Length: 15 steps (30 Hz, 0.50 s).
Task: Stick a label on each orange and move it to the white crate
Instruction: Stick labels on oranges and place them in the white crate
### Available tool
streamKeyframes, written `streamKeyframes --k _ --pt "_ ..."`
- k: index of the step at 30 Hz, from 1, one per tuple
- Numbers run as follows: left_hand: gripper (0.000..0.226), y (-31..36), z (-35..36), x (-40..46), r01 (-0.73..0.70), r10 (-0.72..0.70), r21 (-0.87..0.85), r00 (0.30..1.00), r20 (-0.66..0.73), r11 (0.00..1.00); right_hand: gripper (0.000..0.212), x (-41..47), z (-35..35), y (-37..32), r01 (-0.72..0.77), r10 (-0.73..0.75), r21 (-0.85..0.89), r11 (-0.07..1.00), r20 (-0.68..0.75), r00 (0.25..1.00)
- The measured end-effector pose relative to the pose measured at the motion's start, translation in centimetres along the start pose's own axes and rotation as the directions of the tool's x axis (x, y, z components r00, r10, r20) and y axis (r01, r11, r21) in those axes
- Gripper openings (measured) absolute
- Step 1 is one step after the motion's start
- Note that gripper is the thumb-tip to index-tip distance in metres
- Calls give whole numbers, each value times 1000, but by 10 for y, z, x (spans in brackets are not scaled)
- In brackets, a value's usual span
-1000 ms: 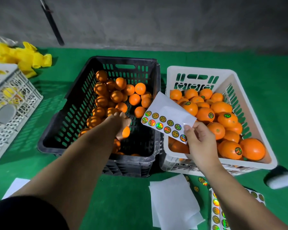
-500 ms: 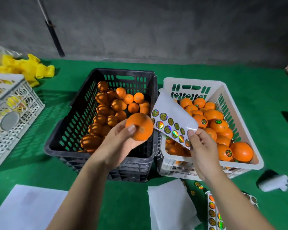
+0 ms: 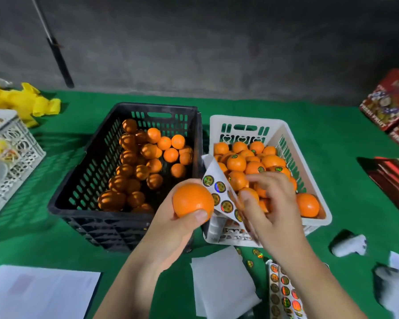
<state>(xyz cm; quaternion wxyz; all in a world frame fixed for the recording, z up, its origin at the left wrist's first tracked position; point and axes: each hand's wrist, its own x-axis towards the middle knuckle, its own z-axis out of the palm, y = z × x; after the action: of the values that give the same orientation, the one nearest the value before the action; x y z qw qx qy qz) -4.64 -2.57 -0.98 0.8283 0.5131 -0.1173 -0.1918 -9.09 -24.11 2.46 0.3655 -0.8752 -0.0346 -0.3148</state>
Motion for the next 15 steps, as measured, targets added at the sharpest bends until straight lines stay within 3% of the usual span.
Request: streamKeyframes --k 1,3,7,11,13,15 --pt "67 2 4 -4 -16 15 40 1000 6 999 27 2 -5 -8 68 -69 18 998 98 993" --pt "75 4 10 -12 -46 43 116 999 25 992 31 3 -10 -20 58 -78 92 994 229 970" --pt "80 13 15 -24 -116 108 136 992 62 984 21 0 -15 -31 -153 72 269 951 288 955" --pt "88 20 20 -31 -99 85 204 993 78 974 16 -6 -19 -32 -298 149 412 861 356 923" --pt "88 23 21 -33 -108 90 254 993 82 961 13 -9 -20 -32 -337 172 437 834 374 911" --pt "84 25 22 -35 -128 104 298 990 93 946 11 -11 -22 -32 -283 139 390 876 359 923"
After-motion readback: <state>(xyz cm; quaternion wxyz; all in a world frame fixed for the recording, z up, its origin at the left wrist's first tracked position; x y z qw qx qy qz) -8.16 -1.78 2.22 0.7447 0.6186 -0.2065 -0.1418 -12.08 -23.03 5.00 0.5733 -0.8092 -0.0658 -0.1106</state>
